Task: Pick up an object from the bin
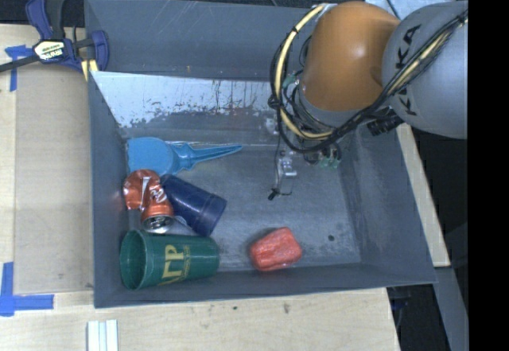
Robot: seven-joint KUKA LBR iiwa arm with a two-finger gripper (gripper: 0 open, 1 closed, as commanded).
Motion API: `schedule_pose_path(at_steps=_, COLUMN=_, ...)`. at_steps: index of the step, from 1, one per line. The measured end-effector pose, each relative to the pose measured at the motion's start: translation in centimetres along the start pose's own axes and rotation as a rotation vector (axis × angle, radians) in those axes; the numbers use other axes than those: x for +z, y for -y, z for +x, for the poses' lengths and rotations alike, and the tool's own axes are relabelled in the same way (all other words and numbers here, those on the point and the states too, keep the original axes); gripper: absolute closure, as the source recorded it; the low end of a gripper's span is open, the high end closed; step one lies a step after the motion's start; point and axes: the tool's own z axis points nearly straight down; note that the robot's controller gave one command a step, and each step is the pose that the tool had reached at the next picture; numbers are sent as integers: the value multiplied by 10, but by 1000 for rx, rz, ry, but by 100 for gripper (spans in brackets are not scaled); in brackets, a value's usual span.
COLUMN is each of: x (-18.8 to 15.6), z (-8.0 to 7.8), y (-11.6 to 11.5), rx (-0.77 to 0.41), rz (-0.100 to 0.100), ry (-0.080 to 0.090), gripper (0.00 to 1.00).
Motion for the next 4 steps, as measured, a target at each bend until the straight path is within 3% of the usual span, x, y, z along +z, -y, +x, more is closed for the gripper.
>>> schedule_pose_path(at_steps=2, x=9, z=-1, y=-3, rx=-39, rz=0, ry=7, gripper=0)
schedule_pose_path(at_steps=3, x=-7, z=24, y=39, rx=-88, rz=-2, ry=0, gripper=0)
schedule_pose_path(at_steps=4, x=0, z=50, y=66, rx=-194, rz=5, ry=12, gripper=0)
